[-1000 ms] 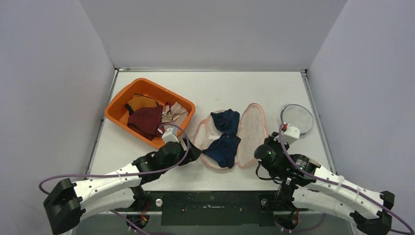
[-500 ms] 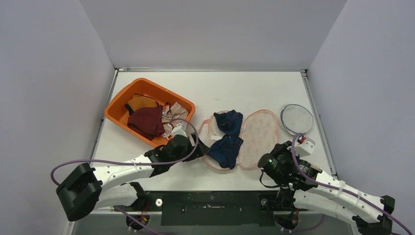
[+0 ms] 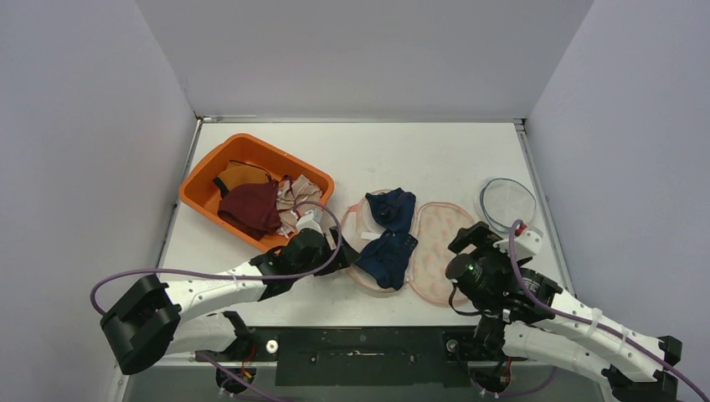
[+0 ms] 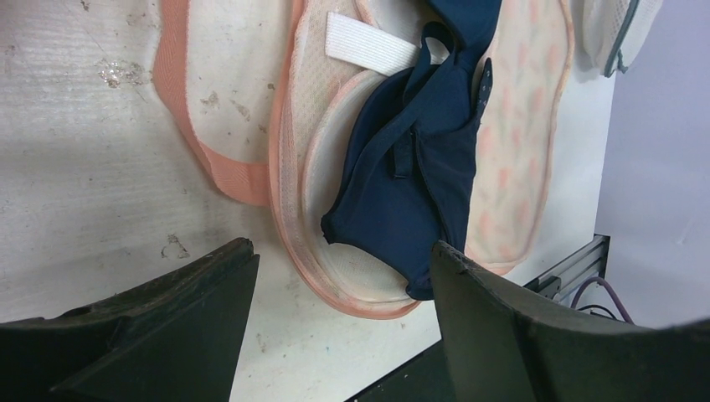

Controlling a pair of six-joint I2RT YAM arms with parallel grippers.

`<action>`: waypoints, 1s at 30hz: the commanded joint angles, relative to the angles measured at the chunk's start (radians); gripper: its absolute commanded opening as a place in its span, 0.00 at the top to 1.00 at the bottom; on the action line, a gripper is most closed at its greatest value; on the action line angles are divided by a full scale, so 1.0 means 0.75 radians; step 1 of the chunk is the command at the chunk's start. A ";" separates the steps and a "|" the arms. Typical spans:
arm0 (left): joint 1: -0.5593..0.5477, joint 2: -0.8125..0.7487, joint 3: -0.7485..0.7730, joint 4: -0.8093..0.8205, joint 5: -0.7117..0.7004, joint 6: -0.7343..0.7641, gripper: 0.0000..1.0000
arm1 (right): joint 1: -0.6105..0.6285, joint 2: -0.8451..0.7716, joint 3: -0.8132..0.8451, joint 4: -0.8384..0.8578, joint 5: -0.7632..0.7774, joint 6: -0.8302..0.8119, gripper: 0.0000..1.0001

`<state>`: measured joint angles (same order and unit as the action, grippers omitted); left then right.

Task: Unzip the laundry bag and remove the bra
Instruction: Open the laundry bag at the center of the board.

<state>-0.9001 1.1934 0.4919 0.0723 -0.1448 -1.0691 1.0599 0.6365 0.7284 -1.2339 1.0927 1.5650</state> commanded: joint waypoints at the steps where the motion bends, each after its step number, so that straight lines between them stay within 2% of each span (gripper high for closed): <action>1: 0.008 -0.081 0.057 0.030 -0.011 0.024 0.27 | -0.004 0.022 0.031 0.793 -0.267 -0.907 0.17; 3: 0.008 -0.115 0.048 0.008 -0.018 0.024 0.27 | -0.007 0.071 -0.017 1.007 -0.476 -1.009 0.18; 7: 0.011 -0.170 0.024 -0.053 -0.013 0.032 0.27 | -0.042 0.277 -0.109 1.270 -0.705 -1.018 0.19; 12: 0.011 -0.263 0.013 -0.196 -0.024 0.060 0.28 | -0.217 0.424 -0.291 1.682 -1.132 -0.962 0.20; 16: 0.013 -0.412 0.034 -0.337 -0.082 0.095 0.28 | -0.259 0.467 -0.393 1.806 -1.140 -0.945 0.19; 23: 0.038 -0.605 0.105 -0.587 -0.239 0.161 0.26 | -0.400 0.497 -0.541 1.881 -1.169 -0.945 0.18; 30: 0.086 -0.676 0.128 -0.660 -0.290 0.200 0.25 | -0.582 0.653 -0.568 2.081 -1.398 -1.026 0.17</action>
<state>-0.8600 0.7036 0.5304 -0.3660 -0.3141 -0.9604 0.6815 1.0580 0.2955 0.1593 0.1574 0.8413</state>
